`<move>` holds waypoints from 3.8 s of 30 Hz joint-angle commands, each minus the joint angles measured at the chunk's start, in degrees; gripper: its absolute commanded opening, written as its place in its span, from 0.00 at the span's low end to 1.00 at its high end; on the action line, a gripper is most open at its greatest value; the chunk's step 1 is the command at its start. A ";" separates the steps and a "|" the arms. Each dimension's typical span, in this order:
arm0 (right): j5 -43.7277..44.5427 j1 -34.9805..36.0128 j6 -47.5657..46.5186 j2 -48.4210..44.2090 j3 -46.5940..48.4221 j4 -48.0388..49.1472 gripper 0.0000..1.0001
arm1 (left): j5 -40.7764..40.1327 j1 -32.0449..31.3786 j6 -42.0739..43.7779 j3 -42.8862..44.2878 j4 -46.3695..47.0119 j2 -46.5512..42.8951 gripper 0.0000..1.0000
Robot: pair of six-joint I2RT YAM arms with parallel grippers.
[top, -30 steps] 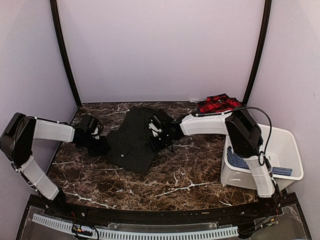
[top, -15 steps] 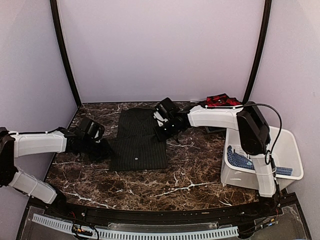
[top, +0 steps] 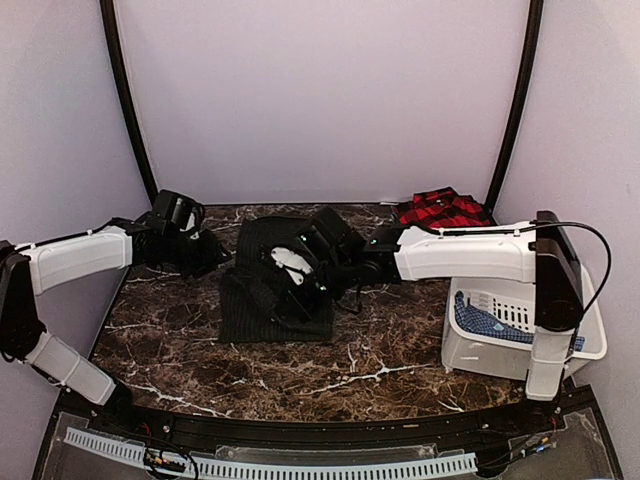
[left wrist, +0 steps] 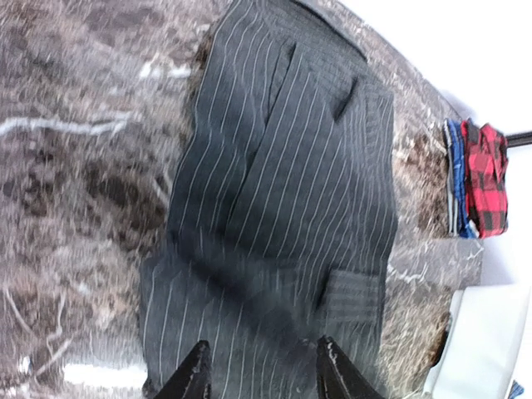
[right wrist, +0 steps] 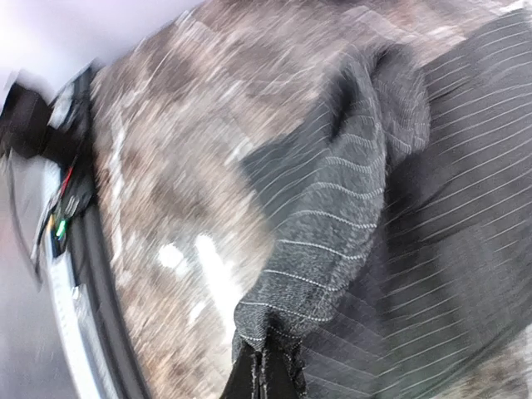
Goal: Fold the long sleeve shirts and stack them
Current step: Flatten out the crumpled shirt at the center of the board.
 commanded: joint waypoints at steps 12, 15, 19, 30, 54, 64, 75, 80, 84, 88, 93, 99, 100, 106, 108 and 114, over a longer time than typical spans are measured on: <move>-4.16 9.06 3.65 -11.45 -21.40 3.10 0.00 | 14.89 1.52 4.81 10.56 3.86 15.05 0.37; -4.94 9.25 4.10 -12.46 -23.09 3.14 0.00 | 15.84 1.47 5.61 8.53 2.69 14.15 0.37; -4.45 9.19 3.85 -12.75 -23.72 1.40 0.00 | 16.59 0.94 7.08 4.37 0.99 11.62 0.37; -0.96 8.96 4.70 -13.71 -25.38 0.58 0.15 | 18.57 -3.39 7.50 -8.22 -4.89 1.30 0.38; 8.98 1.31 13.65 -4.60 -15.83 6.66 0.48 | 23.55 -26.53 -5.40 -21.46 0.48 -1.97 0.45; 16.59 -2.34 16.72 -7.43 -18.78 13.36 0.55 | 16.60 -29.38 -4.98 -15.51 -0.34 -7.43 0.59; 27.12 -2.58 19.98 -13.57 -22.39 16.08 0.86 | 3.45 -21.49 3.84 -7.96 -0.95 -6.54 0.64; 32.13 -2.96 20.56 -15.95 -23.16 15.28 0.99 | -1.72 -16.53 6.38 -6.85 2.42 -4.71 0.65; 36.42 -3.22 20.78 -16.08 -22.45 14.33 0.99 | -5.70 -13.87 5.75 -7.56 6.00 -3.00 0.67; 36.46 -3.59 20.28 -17.18 -24.56 18.42 0.98 | -5.47 -11.20 3.95 -9.05 9.15 -1.55 0.66; 31.83 -3.91 18.55 -16.34 -24.08 18.68 0.99 | -7.83 -10.71 4.07 -7.20 8.47 1.48 0.66; 26.82 -3.96 15.61 -14.05 -20.72 16.56 0.90 | -9.62 -7.33 3.67 -7.65 8.05 3.93 0.66; 26.43 -3.96 15.40 -13.76 -20.14 16.12 0.88 | -9.48 -7.04 3.63 -7.81 8.33 4.31 0.66; 26.17 -3.96 14.17 -13.43 -20.59 16.69 0.86 | -7.31 -4.80 3.52 -8.12 10.90 7.77 0.66; 26.04 -3.99 13.61 -12.25 -19.35 15.30 0.85 | -6.89 -4.40 3.23 -7.42 11.31 9.64 0.65; 22.61 -3.96 13.05 -9.29 -17.73 14.79 0.80 | -3.93 -3.85 2.41 -5.78 12.30 13.69 0.58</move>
